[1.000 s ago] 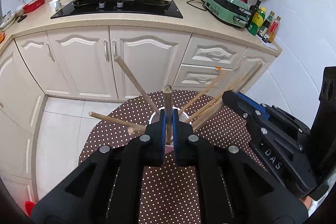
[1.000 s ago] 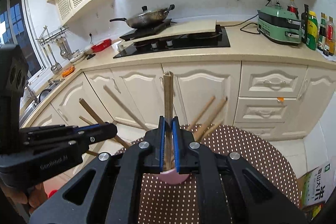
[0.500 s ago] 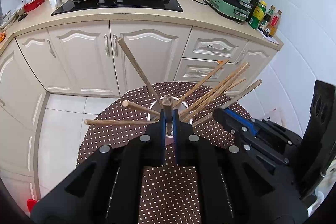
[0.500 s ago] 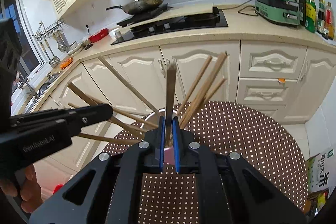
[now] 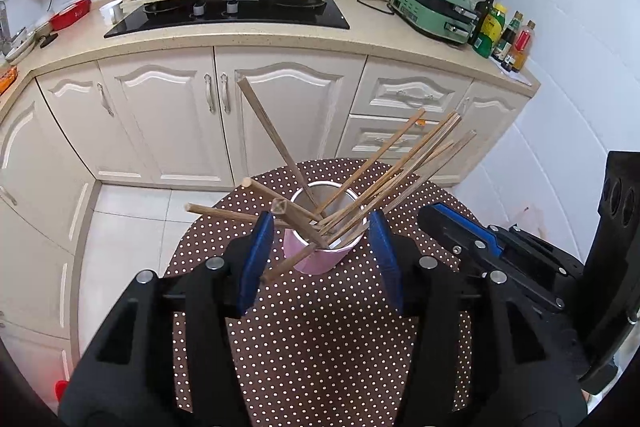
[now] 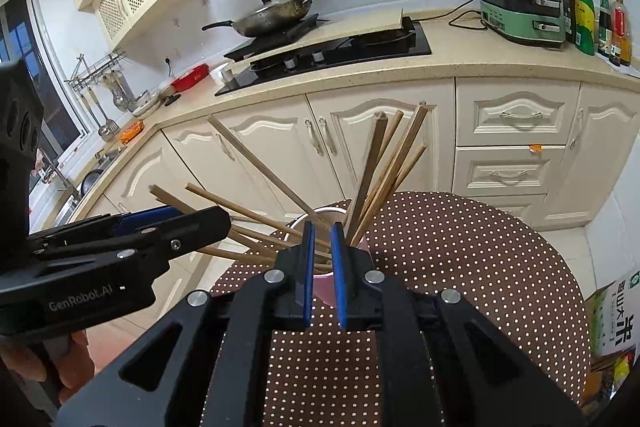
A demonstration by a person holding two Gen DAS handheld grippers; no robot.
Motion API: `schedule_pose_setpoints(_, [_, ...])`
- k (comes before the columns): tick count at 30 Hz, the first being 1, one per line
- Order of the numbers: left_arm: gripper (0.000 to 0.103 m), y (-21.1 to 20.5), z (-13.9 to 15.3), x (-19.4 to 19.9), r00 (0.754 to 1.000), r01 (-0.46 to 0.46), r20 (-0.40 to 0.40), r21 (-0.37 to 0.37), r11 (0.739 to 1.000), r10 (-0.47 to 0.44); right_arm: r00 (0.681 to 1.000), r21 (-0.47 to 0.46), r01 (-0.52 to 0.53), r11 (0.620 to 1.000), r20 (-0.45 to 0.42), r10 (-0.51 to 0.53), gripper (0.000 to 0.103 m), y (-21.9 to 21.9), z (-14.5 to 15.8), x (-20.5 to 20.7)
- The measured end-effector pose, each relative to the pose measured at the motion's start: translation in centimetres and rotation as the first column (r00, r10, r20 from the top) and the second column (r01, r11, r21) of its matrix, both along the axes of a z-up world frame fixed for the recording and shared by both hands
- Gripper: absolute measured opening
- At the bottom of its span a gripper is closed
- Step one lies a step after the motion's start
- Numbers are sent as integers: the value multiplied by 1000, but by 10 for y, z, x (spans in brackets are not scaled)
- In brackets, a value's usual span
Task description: Organize utensils
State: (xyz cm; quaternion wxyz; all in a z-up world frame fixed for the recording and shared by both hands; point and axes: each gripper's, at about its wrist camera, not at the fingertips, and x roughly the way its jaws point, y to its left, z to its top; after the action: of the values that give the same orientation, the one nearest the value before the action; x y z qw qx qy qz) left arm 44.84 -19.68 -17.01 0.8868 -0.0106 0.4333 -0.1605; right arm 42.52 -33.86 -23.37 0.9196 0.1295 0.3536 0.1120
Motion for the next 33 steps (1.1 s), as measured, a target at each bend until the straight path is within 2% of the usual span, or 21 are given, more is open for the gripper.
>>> schedule_pose_setpoints(6, [59, 7, 12, -18, 999, -12, 40, 5, 1000, 12, 1000, -2, 8, 1000, 25, -8, 10, 4, 15, -20])
schedule_pose_setpoints(12, [65, 19, 25, -45, 997, -18, 76, 10, 1000, 17, 998, -8, 29, 1000, 60, -28, 23, 12, 33, -49])
schedule_pose_setpoints(18, [68, 38, 44, -78, 993, -25, 112, 10, 1000, 23, 993, -17, 45, 999, 109, -43, 30, 26, 56, -86])
schedule_pose_setpoints(21, [68, 50, 56, -102, 990, -28, 142, 25, 999, 24, 989, -19, 57, 998, 137, -53, 34, 34, 69, -106])
schedule_pose_setpoints(23, [73, 58, 63, -117, 985, -38, 168, 34, 999, 31, 985, -26, 65, 998, 159, -60, 38, 43, 79, -124])
schedule_pose_setpoints(27, [74, 79, 81, -153, 974, -56, 221, 38, 998, 47, 979, -34, 71, 997, 194, -63, 47, 58, 93, -155])
schedule_pose_setpoints(33, [76, 111, 101, -207, 961, -80, 268, 21, 997, 72, 968, -69, 70, 995, 247, -51, 53, 89, 115, -208])
